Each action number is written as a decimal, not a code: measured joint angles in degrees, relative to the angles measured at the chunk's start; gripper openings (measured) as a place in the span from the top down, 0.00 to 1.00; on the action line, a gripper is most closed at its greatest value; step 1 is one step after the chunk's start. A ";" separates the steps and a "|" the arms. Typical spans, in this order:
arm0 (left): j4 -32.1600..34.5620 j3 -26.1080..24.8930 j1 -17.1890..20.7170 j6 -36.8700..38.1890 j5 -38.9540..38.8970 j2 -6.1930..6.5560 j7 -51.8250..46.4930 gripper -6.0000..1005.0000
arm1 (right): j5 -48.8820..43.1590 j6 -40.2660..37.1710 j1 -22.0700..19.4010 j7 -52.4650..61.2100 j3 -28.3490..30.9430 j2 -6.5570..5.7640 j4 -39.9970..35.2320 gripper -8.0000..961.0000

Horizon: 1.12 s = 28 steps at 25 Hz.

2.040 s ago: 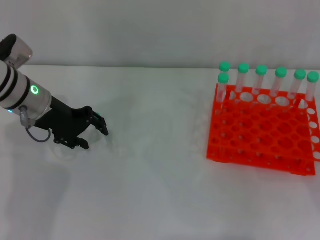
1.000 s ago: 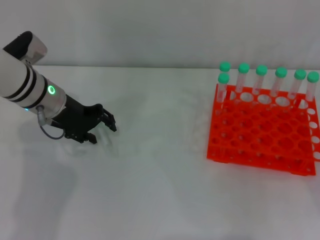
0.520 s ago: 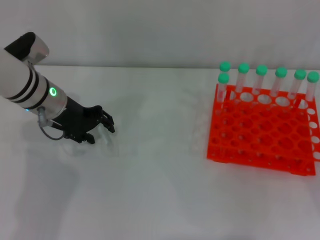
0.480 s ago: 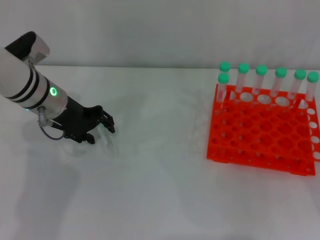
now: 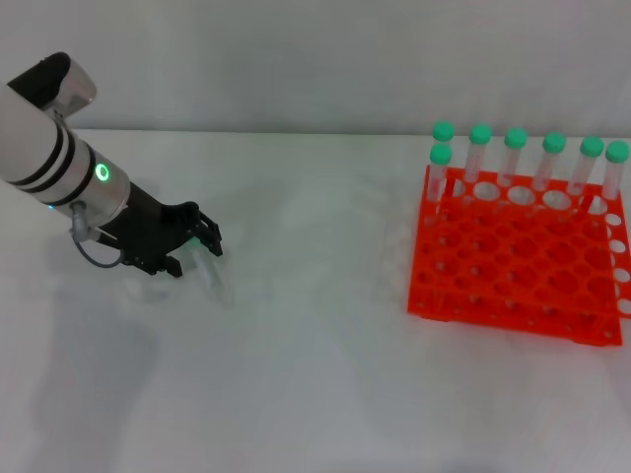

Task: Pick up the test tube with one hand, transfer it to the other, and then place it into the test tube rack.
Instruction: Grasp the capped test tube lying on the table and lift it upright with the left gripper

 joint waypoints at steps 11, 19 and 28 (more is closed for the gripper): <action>0.12 0.00 -0.90 -2.61 1.32 -1.19 -0.57 0.50 | 0.05 0.33 1.03 0.04 0.00 -0.09 0.00 0.08; 0.98 0.00 -0.80 -2.62 1.37 -1.29 -0.57 0.52 | 0.04 0.38 1.20 0.04 0.00 -0.09 0.00 0.09; 1.50 0.00 -1.39 -4.00 3.59 -2.66 -0.57 0.53 | 0.03 0.26 1.16 0.04 0.00 0.00 0.00 0.09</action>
